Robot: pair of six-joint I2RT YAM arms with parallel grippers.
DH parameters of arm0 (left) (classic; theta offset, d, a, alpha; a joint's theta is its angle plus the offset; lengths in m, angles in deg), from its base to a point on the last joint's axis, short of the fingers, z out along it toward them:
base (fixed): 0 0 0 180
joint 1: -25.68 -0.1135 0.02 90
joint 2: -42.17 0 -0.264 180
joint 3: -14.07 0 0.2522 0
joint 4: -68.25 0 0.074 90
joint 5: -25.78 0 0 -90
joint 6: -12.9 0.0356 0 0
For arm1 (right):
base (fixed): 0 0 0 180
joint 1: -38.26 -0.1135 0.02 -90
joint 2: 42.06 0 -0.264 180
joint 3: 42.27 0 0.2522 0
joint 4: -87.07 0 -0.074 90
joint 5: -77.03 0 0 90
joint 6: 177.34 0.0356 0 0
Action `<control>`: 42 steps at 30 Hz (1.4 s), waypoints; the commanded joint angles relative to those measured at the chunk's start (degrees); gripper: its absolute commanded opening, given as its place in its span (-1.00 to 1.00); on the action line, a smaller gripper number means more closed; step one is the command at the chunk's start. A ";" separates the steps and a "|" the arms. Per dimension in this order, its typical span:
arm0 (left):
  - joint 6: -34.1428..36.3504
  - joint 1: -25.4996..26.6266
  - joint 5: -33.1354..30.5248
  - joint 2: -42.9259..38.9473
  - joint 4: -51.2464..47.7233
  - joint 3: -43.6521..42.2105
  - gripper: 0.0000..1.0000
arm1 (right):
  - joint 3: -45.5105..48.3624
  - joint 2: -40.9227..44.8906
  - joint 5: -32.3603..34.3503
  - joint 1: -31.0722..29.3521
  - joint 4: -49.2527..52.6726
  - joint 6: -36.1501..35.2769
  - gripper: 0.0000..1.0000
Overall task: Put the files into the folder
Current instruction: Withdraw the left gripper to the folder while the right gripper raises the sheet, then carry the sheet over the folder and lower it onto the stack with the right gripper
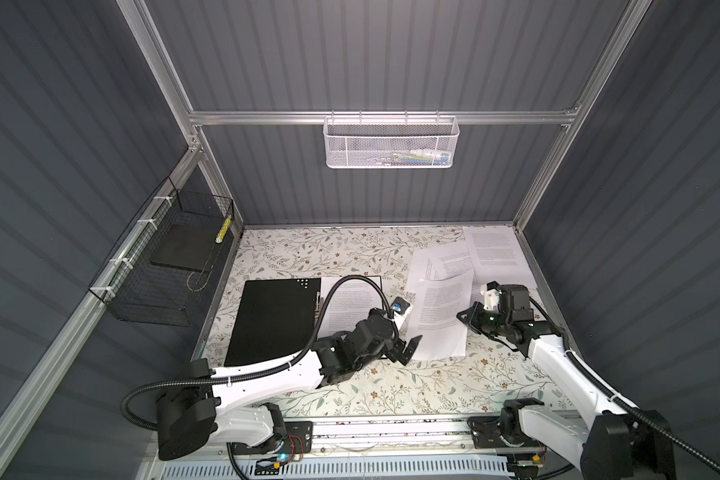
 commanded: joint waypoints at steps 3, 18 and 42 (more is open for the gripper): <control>-3.34 -0.49 -19.20 -11.17 -8.39 -1.67 1.00 | -6.64 2.10 4.20 -6.15 3.78 0.86 -1.00; -10.79 -12.83 -18.85 -22.54 -39.68 5.74 1.00 | -28.95 -14.57 2.18 -25.36 -4.08 5.92 -1.00; -12.66 -44.27 5.71 -19.74 -37.37 3.52 0.99 | -24.37 -38.25 -2.75 -29.64 -27.33 14.13 -1.00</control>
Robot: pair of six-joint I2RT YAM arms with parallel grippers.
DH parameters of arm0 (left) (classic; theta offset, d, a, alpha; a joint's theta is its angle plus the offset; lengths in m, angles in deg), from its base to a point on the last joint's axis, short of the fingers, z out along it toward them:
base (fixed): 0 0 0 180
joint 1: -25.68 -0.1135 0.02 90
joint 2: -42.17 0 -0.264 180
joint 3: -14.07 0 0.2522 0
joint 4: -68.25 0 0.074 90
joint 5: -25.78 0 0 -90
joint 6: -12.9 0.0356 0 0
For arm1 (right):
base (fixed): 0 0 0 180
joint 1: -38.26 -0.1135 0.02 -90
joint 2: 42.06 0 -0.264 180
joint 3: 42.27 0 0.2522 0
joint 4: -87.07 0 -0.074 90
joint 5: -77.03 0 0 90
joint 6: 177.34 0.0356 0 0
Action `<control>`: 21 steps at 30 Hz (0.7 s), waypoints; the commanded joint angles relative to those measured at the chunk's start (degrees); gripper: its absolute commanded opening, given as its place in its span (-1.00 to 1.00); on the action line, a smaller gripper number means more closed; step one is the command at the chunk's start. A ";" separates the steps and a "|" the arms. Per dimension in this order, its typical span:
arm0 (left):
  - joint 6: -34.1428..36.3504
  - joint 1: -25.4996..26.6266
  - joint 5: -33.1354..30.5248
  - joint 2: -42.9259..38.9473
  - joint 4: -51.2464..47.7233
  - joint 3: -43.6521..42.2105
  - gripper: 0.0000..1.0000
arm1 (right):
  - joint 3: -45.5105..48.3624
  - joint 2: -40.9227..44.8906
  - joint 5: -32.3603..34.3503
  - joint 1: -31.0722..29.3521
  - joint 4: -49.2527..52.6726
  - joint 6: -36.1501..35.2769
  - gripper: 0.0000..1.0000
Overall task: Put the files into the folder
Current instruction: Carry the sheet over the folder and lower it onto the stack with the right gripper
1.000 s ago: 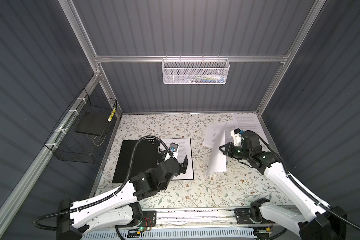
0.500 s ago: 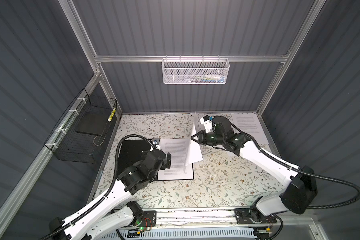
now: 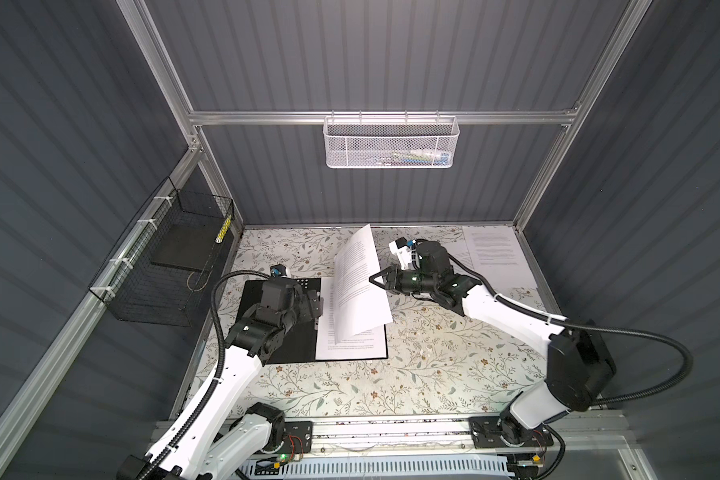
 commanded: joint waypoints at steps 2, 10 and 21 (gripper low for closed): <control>0.75 -0.01 -0.02 -3.12 -0.48 -2.00 0.99 | 4.60 -8.56 4.62 0.33 -2.92 1.84 -1.00; 2.49 0.08 10.79 -2.67 2.44 -2.10 0.99 | 8.25 -10.90 9.16 -1.81 -8.27 5.78 -1.00; 2.83 0.08 11.99 -2.61 2.76 -2.70 0.99 | 4.92 -13.13 12.49 -3.63 -4.65 7.50 -1.00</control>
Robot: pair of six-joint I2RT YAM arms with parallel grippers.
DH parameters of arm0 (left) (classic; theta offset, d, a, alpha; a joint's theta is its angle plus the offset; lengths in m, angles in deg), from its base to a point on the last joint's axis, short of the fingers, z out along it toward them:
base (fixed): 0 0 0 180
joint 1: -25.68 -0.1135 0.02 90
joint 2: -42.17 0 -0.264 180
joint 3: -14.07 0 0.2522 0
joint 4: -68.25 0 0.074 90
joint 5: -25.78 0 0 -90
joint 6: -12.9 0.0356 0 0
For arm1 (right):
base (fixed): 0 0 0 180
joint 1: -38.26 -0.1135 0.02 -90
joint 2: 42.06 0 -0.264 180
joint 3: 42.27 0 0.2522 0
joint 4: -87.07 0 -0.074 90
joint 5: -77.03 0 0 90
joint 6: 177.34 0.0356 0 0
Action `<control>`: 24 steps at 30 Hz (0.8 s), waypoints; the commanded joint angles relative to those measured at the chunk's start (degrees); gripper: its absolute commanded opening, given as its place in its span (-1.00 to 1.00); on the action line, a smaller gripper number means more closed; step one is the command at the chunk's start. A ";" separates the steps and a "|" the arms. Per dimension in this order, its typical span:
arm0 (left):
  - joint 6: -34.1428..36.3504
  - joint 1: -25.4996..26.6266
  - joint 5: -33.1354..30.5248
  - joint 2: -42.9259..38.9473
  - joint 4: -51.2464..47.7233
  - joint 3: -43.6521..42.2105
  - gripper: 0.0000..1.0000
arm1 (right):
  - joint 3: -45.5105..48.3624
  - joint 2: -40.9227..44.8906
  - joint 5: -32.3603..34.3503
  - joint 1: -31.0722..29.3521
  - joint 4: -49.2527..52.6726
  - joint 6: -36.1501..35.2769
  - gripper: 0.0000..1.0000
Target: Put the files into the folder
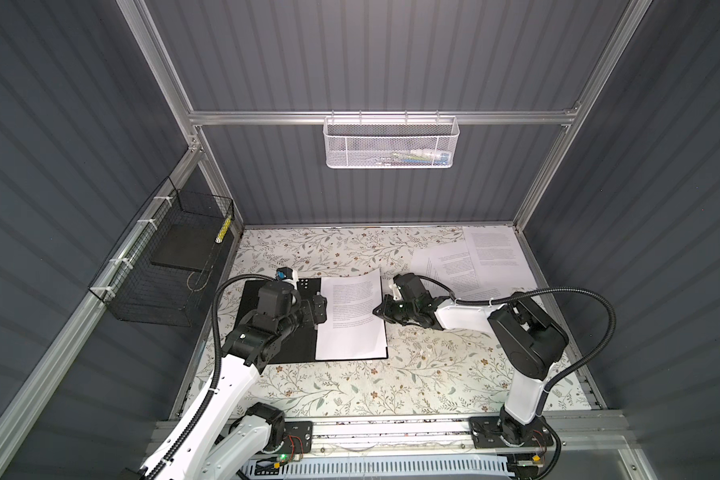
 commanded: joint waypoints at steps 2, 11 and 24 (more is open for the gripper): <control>1.25 0.06 1.86 0.38 0.90 -0.63 0.99 | -2.37 -1.14 1.38 -0.40 0.89 0.79 -1.00; 1.36 0.06 2.65 0.69 1.13 -0.64 0.99 | -4.02 -3.14 0.67 -0.93 1.71 1.05 -1.00; 1.56 0.00 2.91 0.96 1.26 -0.60 0.99 | -4.03 -3.86 0.42 -1.64 1.51 1.66 -1.00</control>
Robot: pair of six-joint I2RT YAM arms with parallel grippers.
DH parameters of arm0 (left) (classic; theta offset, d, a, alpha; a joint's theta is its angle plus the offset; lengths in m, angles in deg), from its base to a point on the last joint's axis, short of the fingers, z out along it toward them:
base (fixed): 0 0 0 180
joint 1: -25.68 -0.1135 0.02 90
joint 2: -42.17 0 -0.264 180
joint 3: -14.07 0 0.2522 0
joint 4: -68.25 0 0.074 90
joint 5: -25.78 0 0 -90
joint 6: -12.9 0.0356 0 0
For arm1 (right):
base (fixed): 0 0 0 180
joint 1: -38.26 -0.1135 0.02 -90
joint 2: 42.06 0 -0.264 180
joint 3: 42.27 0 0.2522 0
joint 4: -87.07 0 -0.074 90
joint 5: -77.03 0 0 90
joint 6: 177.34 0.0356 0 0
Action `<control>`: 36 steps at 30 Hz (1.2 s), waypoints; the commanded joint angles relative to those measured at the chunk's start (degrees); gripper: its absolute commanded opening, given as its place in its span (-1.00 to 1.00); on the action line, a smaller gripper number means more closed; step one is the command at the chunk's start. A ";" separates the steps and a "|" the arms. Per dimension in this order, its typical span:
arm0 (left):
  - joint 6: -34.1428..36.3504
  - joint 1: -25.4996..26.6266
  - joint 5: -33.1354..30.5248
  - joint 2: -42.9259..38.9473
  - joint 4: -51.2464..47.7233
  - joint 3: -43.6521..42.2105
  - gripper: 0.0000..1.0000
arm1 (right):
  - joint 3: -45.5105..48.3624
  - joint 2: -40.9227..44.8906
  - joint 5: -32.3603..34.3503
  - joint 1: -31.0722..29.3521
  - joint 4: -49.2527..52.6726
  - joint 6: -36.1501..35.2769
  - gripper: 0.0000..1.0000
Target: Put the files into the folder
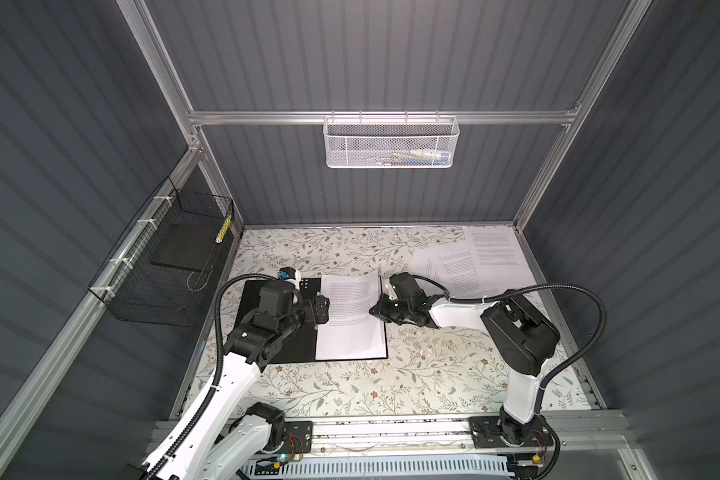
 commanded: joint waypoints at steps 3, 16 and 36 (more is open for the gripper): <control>1.18 -0.03 1.14 0.11 0.46 -0.36 0.99 | -0.88 -1.10 -0.09 -0.49 0.72 0.61 -1.00; 1.27 -0.03 1.23 0.11 0.45 -0.32 1.00 | -1.04 -1.86 -0.44 -0.90 0.45 1.05 -1.00; 1.40 -0.03 1.41 0.46 0.44 -0.35 1.00 | -1.27 -2.06 -0.46 -0.99 0.50 0.71 -0.91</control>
